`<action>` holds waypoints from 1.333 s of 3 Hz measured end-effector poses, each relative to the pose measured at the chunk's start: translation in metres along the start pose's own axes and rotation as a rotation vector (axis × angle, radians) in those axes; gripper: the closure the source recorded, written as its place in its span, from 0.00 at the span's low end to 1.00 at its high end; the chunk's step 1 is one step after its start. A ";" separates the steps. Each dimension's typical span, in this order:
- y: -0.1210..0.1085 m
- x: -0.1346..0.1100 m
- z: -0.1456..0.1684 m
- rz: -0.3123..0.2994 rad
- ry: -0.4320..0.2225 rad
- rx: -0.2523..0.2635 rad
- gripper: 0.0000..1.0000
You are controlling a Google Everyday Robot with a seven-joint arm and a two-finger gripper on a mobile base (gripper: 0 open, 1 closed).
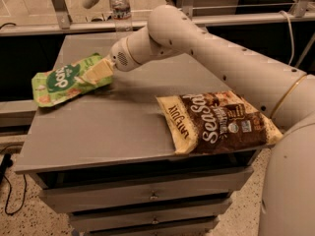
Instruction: Pick green rice chip bag
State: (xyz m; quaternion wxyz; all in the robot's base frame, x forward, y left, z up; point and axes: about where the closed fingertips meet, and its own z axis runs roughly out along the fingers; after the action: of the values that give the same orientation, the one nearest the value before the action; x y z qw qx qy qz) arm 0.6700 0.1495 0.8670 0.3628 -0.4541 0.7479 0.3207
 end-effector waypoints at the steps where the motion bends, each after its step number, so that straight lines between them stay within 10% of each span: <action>1: 0.002 -0.006 0.006 0.009 -0.029 -0.004 0.63; 3: -0.001 -0.031 -0.032 -0.027 -0.117 0.047 1.00; 4: -0.004 -0.056 -0.070 -0.066 -0.195 0.086 1.00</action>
Offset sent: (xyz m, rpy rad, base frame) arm 0.0083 -0.0200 0.0516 0.0891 -0.1145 -0.0584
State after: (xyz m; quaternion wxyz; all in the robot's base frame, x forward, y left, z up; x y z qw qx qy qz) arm 0.6747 0.1164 0.9497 0.4635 -0.4291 0.7067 0.3187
